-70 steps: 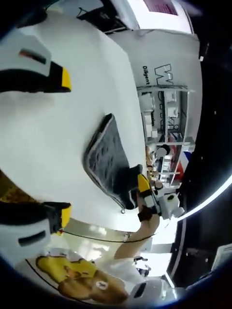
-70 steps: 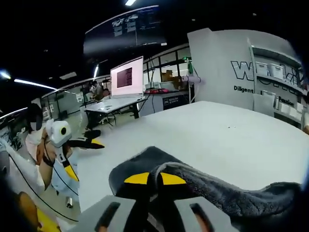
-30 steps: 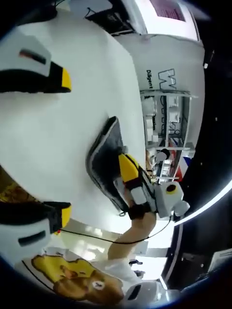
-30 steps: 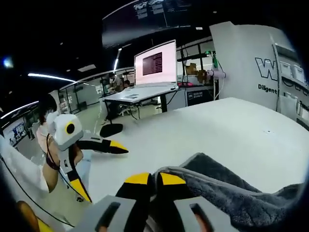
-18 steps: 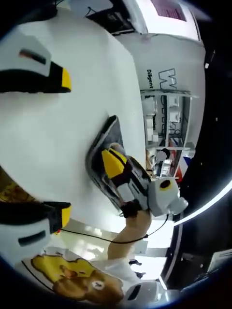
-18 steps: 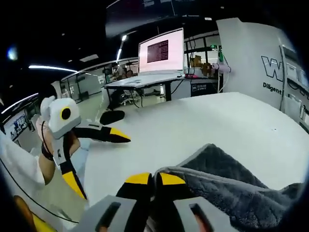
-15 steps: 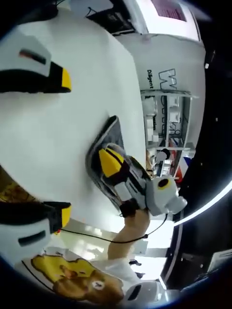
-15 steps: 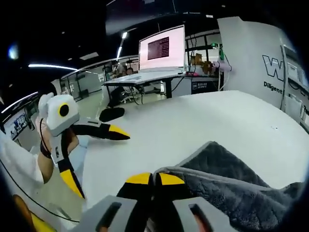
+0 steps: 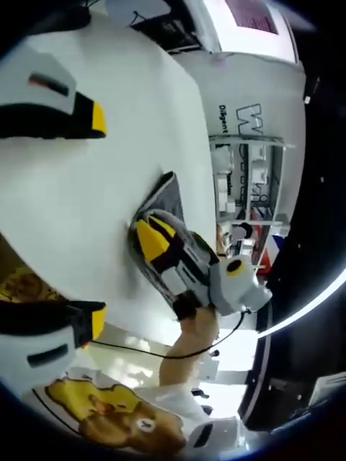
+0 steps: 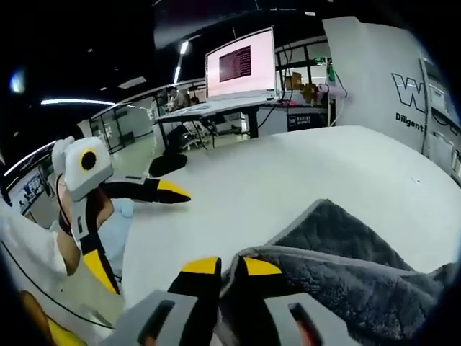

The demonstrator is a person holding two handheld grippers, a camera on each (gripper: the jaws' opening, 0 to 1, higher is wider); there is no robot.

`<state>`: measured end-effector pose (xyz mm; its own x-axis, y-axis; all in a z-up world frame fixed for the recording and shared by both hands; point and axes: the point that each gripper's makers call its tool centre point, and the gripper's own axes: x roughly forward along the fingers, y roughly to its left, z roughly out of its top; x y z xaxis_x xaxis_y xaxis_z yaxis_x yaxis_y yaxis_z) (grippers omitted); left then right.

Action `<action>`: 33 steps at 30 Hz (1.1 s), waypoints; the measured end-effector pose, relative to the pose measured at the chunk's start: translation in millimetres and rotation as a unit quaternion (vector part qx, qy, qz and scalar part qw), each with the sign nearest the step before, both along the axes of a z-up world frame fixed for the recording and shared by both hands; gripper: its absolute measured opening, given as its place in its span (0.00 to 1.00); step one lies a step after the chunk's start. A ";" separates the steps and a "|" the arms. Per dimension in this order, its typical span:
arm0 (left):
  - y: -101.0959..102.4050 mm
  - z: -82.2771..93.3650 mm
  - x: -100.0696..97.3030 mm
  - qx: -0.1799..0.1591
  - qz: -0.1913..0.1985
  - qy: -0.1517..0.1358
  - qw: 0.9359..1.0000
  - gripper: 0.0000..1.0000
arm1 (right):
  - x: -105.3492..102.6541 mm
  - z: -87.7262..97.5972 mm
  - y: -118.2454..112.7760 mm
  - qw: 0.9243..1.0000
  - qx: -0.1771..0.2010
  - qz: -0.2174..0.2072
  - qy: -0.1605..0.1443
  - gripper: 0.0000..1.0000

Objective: Fold the towel on the table until its edges align and the towel forms a compact rectangular stack.

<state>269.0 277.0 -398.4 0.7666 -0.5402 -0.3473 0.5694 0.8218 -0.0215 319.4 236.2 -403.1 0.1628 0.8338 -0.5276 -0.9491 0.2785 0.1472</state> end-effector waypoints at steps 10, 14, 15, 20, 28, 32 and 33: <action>-4.9 5.9 -2.4 0.005 0.001 -0.004 1.000 0.98 | 12.4 44.9 -24.6 0.998 0.056 -0.012 -0.013 0.22; -7.3 9.8 -2.9 0.005 0.003 -0.008 1.000 0.98 | 23.1 70.7 -57.1 0.995 0.088 -0.037 -0.037 0.27; -7.9 10.5 -3.1 0.005 0.003 -0.009 1.000 0.98 | 26.0 74.6 -67.3 0.994 0.090 -0.045 -0.043 0.28; -12.1 12.1 -2.6 0.005 0.001 -0.011 1.000 0.98 | 48.8 88.1 -120.1 0.988 0.100 -0.100 -0.069 0.31; -20.0 15.8 -0.5 0.002 0.001 -0.017 1.000 0.98 | 66.8 96.1 -224.6 0.970 0.110 -0.197 -0.085 0.34; -24.9 17.2 0.1 -0.001 0.000 -0.020 1.000 0.98 | 66.7 97.8 -267.0 0.961 0.117 -0.234 -0.092 0.34; -26.2 17.2 0.2 -0.002 0.000 -0.020 1.000 0.98 | 65.4 97.2 -278.0 0.958 0.121 -0.243 -0.090 0.34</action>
